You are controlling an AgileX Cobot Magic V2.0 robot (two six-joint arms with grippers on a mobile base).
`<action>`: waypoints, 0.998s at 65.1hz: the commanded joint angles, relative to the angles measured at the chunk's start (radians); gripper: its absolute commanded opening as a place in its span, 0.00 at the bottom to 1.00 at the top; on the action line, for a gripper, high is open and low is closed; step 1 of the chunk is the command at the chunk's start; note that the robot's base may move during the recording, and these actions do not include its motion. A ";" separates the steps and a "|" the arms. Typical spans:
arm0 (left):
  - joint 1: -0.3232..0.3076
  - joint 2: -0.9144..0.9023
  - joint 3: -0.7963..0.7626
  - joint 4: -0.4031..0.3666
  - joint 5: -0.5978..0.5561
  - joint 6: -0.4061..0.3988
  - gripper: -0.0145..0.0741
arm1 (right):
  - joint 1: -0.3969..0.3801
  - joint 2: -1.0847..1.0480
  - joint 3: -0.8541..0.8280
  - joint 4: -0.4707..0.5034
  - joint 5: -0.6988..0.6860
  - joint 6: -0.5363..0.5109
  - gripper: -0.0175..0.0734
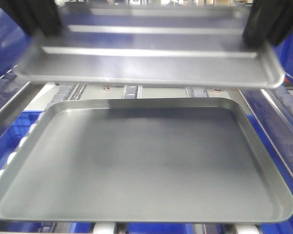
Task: Grab silver tray and place in blue box
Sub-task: 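Lift the silver tray up off the grey tray with both grippers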
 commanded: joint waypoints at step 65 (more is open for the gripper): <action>-0.072 -0.106 -0.040 0.033 0.064 0.003 0.06 | 0.054 -0.129 -0.024 -0.067 0.064 -0.013 0.25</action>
